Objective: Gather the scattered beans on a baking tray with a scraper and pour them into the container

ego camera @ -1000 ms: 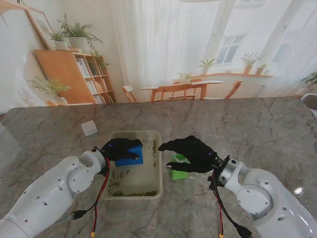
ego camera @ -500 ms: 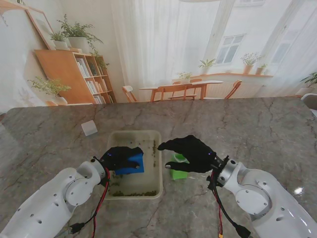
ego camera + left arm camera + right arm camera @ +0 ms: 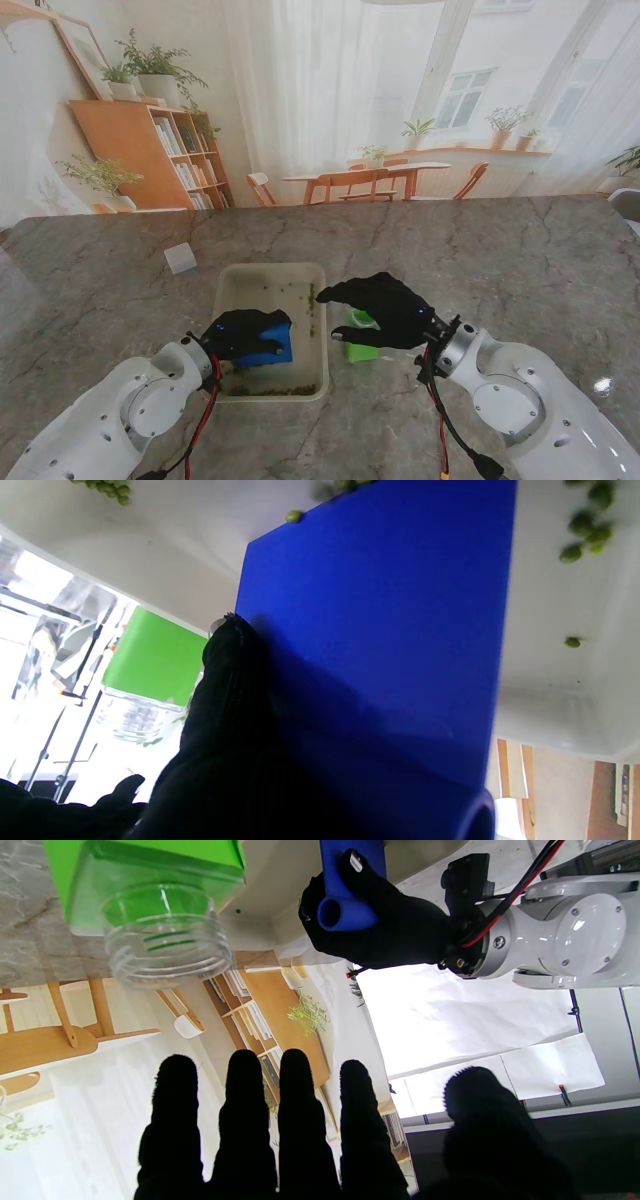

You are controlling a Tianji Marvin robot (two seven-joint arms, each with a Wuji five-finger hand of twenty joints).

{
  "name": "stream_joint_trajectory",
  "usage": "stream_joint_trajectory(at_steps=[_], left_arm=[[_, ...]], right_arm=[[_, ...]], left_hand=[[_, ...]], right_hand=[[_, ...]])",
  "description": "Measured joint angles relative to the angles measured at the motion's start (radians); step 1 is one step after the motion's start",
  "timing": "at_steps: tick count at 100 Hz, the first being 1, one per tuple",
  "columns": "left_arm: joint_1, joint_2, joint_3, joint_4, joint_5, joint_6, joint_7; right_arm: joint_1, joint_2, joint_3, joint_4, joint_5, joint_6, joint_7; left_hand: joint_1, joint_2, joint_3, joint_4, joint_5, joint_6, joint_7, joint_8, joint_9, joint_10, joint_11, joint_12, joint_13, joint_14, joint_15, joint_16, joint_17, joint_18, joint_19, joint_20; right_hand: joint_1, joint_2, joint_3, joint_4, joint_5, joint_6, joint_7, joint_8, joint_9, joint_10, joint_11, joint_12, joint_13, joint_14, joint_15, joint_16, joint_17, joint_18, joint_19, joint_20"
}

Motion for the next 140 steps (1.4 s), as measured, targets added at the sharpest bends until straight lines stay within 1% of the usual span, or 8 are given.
stream_joint_trajectory(at_steps=[47,73,106,112,122,133,140], left_arm=[[0.072,0.001,-0.018,-0.067,-0.001,0.009,-0.021],[0.114,0.001,-0.038,-0.100,0.015,0.014,-0.027],[0.121,0.002,-0.042,-0.110,0.027,0.014,-0.028],[0.124,0.002,-0.045,-0.113,0.043,0.011,-0.024],[0.129,0.002,-0.051,-0.119,0.102,0.006,-0.004],[0.125,0.002,-0.053,-0.119,0.107,0.012,0.008],[0.110,0.002,-0.050,-0.115,0.113,0.022,0.018]], right_arm=[[-0.003,-0.003,0.000,0.000,-0.009,0.000,-0.018],[-0.004,-0.003,0.000,0.000,-0.009,0.000,-0.020],[-0.006,-0.004,0.003,-0.002,-0.009,0.000,-0.019],[-0.007,-0.004,0.003,-0.002,-0.009,0.000,-0.019],[-0.007,-0.004,0.002,-0.002,-0.008,0.000,-0.019],[-0.006,-0.004,-0.002,-0.001,-0.007,0.000,-0.020],[-0.005,-0.004,-0.004,0.000,-0.005,0.001,-0.020]], left_hand=[[-0.011,-0.001,-0.009,0.000,0.000,0.005,-0.001,0.000,0.000,0.002,0.000,0.000,0.003,-0.001,0.001,-0.012,0.002,0.000,0.000,0.000],[-0.015,-0.001,-0.024,0.000,0.000,0.007,-0.001,0.000,0.000,0.004,0.000,0.000,0.009,-0.001,0.012,-0.005,0.012,0.000,0.001,0.000],[-0.015,-0.001,-0.024,0.000,0.000,0.007,-0.001,0.000,0.001,0.004,0.000,0.000,0.011,-0.002,0.026,0.006,0.025,0.000,0.013,0.000],[-0.015,-0.001,-0.025,0.000,0.000,0.008,-0.001,0.000,0.001,0.004,0.000,0.000,0.011,-0.002,0.026,0.006,0.025,0.000,0.013,0.000],[-0.026,0.000,-0.032,-0.001,0.000,0.017,-0.001,0.000,0.001,0.009,0.000,0.000,0.011,-0.002,0.026,0.006,0.025,0.000,0.013,0.000],[-0.021,-0.001,-0.033,-0.001,0.002,0.012,-0.001,0.000,0.002,0.009,0.000,0.000,0.011,-0.002,0.026,0.006,0.025,0.000,0.013,0.000],[-0.009,-0.001,-0.010,-0.001,0.009,0.005,-0.001,0.000,0.003,0.009,0.000,0.000,0.012,-0.002,0.012,0.006,0.026,0.000,0.013,0.000]], right_hand=[[0.000,0.000,0.000,0.000,0.000,0.000,0.000,0.000,0.000,0.000,0.000,0.000,0.000,0.000,0.000,0.000,0.000,0.000,0.000,0.000],[0.000,0.000,0.000,0.000,0.000,0.000,0.000,0.000,0.000,0.000,0.000,0.000,0.000,0.000,0.000,0.000,0.000,0.000,0.000,0.000],[0.000,0.000,0.000,0.000,0.000,0.000,0.000,0.000,0.000,0.000,0.000,0.000,0.000,0.000,0.000,0.000,0.000,0.000,0.000,0.000],[0.000,0.000,0.000,0.000,0.000,0.000,0.000,0.000,0.000,0.000,0.000,0.000,0.000,0.000,0.000,0.000,0.000,0.000,0.000,0.000],[0.000,0.000,0.000,0.000,0.000,0.000,0.000,0.000,0.000,0.000,0.000,0.000,0.000,0.000,0.000,0.000,0.000,0.000,0.000,0.000],[0.000,0.000,0.000,0.000,0.000,0.000,0.000,0.000,0.000,0.000,0.000,0.000,0.000,0.000,0.000,0.000,0.000,0.000,0.000,0.000],[0.000,0.000,0.000,0.000,0.000,0.000,0.000,0.000,0.000,0.000,0.000,0.000,0.000,0.000,0.000,0.000,0.000,0.000,0.000,0.000]])
